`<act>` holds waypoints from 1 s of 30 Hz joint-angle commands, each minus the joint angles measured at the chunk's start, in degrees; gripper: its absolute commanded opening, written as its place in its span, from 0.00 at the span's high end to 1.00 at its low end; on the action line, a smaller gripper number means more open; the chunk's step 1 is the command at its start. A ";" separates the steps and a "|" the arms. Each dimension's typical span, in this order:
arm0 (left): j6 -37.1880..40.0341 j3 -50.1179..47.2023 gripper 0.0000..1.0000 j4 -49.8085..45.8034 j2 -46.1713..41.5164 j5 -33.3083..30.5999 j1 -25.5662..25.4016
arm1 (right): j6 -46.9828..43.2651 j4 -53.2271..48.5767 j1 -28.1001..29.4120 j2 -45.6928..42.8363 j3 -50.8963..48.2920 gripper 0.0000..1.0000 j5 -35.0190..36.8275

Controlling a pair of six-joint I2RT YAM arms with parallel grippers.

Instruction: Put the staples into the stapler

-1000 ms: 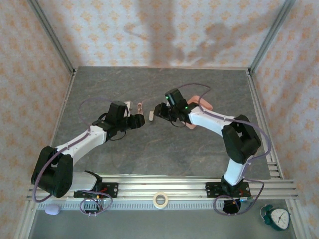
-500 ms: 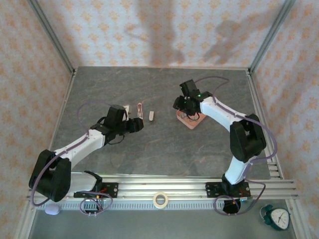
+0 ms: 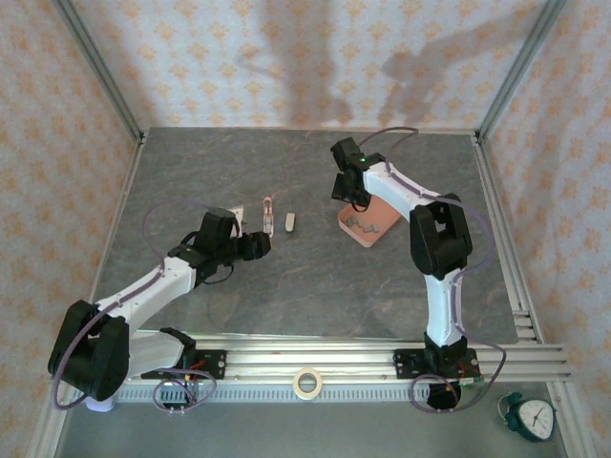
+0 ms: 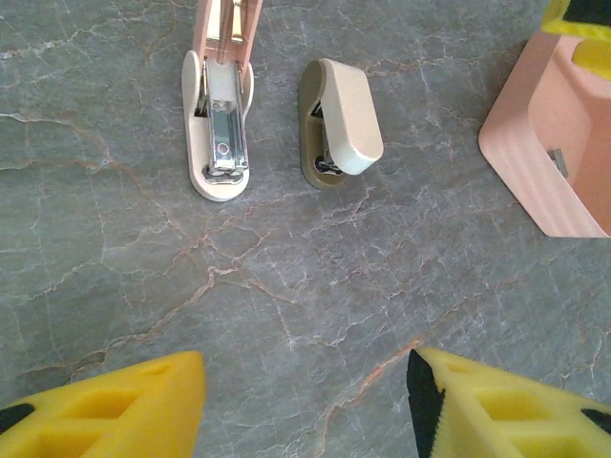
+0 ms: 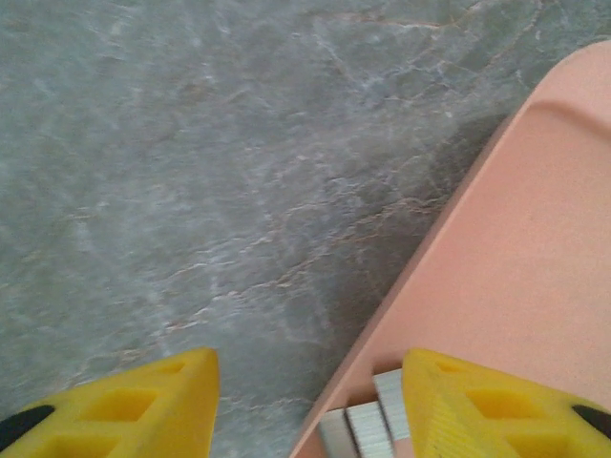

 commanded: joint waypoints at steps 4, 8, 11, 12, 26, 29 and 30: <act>2.56 -1.13 0.41 -0.36 1.22 -1.39 0.50 | -1.49 -4.36 -0.65 2.20 2.33 0.47 3.12; 3.29 -0.14 0.41 -0.33 3.20 -0.59 0.50 | -1.52 -3.52 -0.66 3.42 3.21 0.49 1.96; 3.45 0.57 0.41 0.01 4.84 0.00 0.50 | -2.26 -4.04 -0.62 4.70 4.40 0.51 1.83; 3.56 0.70 0.41 0.07 5.24 0.17 0.50 | -2.57 -4.49 -0.63 5.13 4.83 0.51 1.82; 4.29 1.56 0.41 -0.51 6.42 0.81 0.50 | -3.56 -5.09 -0.66 5.55 4.54 0.66 0.59; 4.11 1.30 0.41 -0.29 6.12 0.66 0.50 | -3.69 -5.07 -0.63 5.07 4.10 0.70 0.25; 4.07 1.21 0.41 -0.32 6.00 0.66 0.50 | -3.77 -5.04 -0.66 4.79 3.76 0.71 0.16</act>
